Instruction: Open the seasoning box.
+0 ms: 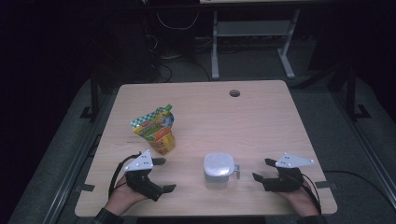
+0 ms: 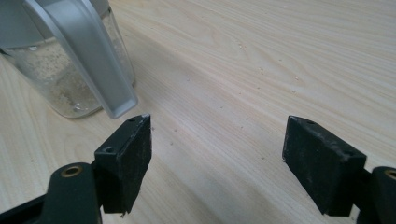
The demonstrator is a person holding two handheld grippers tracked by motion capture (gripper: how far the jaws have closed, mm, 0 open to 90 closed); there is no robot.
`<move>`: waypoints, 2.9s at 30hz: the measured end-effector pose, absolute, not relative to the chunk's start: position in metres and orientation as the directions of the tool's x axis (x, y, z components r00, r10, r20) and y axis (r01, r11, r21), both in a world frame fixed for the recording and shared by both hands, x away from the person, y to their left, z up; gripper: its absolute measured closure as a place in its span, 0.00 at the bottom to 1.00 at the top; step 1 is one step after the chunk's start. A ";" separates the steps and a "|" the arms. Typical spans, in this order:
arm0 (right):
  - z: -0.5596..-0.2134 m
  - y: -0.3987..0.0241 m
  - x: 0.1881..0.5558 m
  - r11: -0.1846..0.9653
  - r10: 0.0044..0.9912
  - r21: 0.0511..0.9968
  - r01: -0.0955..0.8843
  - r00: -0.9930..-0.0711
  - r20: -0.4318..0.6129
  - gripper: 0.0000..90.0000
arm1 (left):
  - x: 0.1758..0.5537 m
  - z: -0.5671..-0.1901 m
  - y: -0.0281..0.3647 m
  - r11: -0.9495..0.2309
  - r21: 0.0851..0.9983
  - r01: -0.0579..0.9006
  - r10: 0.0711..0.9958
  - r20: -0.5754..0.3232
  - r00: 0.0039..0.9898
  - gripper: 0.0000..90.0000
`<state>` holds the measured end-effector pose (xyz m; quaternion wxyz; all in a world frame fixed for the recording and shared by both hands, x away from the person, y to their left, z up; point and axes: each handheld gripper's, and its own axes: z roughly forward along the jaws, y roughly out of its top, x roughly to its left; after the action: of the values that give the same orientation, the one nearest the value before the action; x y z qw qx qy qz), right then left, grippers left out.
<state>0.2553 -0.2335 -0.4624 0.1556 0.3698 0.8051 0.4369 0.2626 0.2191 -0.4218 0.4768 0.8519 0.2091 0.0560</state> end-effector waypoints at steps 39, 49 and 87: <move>-0.464 -0.235 0.256 0.345 0.737 0.816 0.463 -0.672 0.070 0.26 | 0.287 -0.402 0.162 -0.476 0.859 0.191 0.268 -0.065 0.961 0.05; -0.464 -0.235 0.255 0.340 0.736 0.818 0.464 -0.673 0.076 0.26 | 0.292 -0.404 0.141 -0.496 0.854 0.157 0.212 -0.057 0.976 0.06; -0.465 -0.237 0.256 0.344 0.731 0.817 0.463 -0.678 0.076 0.26 | 0.302 -0.420 0.121 -0.512 0.846 0.149 0.132 -0.094 0.987 0.21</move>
<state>0.2556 -0.2366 -0.4647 0.1535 0.3710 0.8052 0.4364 0.3019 0.1214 -0.4203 0.4874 0.8694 0.0809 -0.0084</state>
